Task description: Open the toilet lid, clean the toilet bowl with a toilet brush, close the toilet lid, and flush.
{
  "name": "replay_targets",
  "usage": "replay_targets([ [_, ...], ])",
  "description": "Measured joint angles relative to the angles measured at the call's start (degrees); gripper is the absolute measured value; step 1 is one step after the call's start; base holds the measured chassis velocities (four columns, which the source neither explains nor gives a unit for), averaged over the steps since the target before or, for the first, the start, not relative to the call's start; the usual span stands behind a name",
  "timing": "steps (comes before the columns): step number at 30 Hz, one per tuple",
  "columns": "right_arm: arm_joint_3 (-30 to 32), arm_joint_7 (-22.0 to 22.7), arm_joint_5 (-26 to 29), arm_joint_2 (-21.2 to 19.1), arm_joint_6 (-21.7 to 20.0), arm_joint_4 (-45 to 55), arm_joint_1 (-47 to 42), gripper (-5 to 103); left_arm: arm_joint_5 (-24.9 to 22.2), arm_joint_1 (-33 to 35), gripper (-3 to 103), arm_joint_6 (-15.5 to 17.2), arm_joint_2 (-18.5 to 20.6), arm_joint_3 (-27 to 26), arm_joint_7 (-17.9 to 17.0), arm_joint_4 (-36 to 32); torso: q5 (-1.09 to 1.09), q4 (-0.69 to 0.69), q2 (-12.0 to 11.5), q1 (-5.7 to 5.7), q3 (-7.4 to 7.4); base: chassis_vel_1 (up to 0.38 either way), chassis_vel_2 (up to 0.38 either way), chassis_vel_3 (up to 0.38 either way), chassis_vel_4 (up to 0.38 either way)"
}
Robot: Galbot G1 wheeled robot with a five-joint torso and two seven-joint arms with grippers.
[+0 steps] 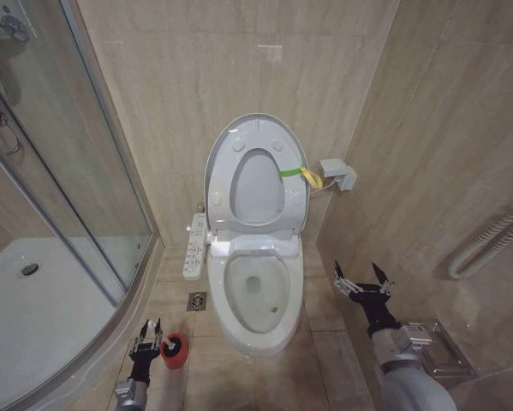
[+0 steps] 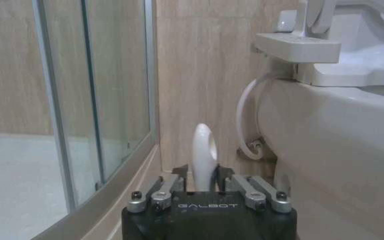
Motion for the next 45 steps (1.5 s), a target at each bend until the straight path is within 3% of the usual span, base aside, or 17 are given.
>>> replay_targets([
  [4, 0.0, 0.0, 0.0, 0.0, 0.0, 0.0, 0.0, 100, -0.01, -0.11, 39, -0.49, -0.21, -0.25, 0.92, 0.38, 0.0, 0.0, 0.0, 0.0, 0.0, 0.0, 0.0, 0.0, 0.0],
  [5, 0.0, 0.0, 0.0, 0.0, 0.0, 0.0, 0.0, 100, -0.02, -0.12, 21, -0.62, -0.29, -0.29, 1.05, 0.48, 0.0, 0.0, 0.0, 0.0, 0.0, 0.0, 0.0, 0.0, 0.0],
  [19, 0.0, 0.0, 0.0, 0.0, 0.0, 0.0, 0.0, 100, 0.96, 0.75, 21, -1.19, -0.78, -0.54, 0.82, -1.12, -0.01, 0.0, 0.0, 0.0, 0.0, 0.0, 0.0, 0.0, 0.0],
  [33, 0.0, 0.0, 0.0, 0.0, 0.0, 0.0, 0.0, 100, 2.9, 5.87, 21, 0.19, 0.12, -1.92, -2.15, -13.2, -0.01, 0.0, 0.0, 0.0, 0.0, 0.0, 0.0, 0.0, 0.0],
  [45, 0.0, 0.0, 0.0, 0.0, 0.0, 0.0, 0.0, 100, 2.84, 12.29, 21, 2.69, 0.99, -1.8, -3.79, -30.56, 0.0, 0.0, 0.0, 0.0, 0.0, 0.0, 0.0, 0.0, 0.0],
])
